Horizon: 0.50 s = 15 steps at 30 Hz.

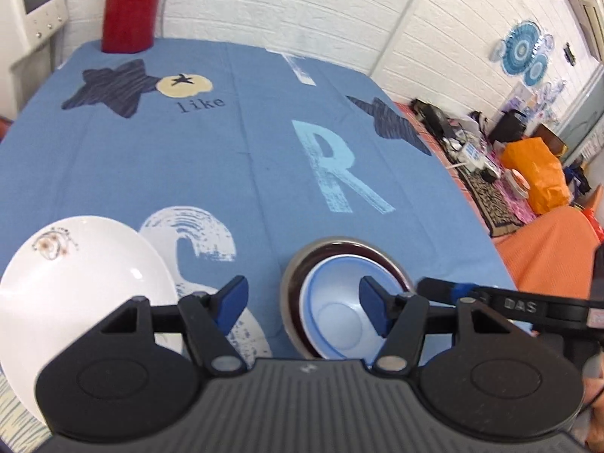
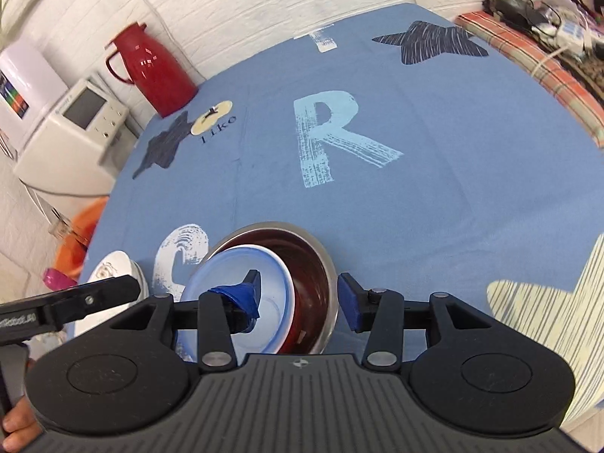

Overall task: Organize plates and bowls
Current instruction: 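Open both tools to release the blue bowl, then grasp the steel bowl's rim with both tools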

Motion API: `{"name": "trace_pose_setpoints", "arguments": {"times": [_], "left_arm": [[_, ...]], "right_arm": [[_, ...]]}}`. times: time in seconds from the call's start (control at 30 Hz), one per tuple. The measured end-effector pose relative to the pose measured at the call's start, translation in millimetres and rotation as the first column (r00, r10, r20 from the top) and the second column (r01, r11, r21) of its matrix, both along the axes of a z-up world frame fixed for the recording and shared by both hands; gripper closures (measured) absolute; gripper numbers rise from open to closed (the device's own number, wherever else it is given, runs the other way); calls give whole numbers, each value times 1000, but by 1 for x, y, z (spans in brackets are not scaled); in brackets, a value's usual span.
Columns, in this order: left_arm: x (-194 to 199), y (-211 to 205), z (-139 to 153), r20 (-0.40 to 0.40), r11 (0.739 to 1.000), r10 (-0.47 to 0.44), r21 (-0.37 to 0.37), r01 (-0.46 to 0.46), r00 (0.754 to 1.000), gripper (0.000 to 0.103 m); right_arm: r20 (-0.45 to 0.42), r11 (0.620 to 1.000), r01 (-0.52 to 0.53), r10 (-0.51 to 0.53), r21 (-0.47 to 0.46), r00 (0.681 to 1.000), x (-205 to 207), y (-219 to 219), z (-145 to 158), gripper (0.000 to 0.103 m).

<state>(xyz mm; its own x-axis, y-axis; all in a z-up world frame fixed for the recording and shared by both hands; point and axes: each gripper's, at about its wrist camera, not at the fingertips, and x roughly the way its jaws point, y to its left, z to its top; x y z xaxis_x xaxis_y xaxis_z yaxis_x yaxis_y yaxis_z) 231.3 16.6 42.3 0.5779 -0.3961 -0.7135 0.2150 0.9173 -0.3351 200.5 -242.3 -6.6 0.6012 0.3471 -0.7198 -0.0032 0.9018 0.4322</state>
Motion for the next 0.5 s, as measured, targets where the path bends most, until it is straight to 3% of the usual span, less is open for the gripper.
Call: {"name": "trace_pose_setpoints", "arguments": {"times": [0.2, 0.4, 0.5], "left_arm": [[-5, 5, -5, 10, 999, 34, 40, -35, 999, 40], [-21, 8, -1, 73, 994, 107, 6, -108, 992, 40], [-23, 2, -2, 98, 988, 125, 75, -132, 987, 40]], "right_arm": [[81, 999, -39, 37, 30, 996, -22, -2, -6, 73], [194, 989, 44, -72, 143, 978, -47, -8, -4, 72], [205, 985, 100, -129, 144, 970, -52, -7, -7, 70]]}}
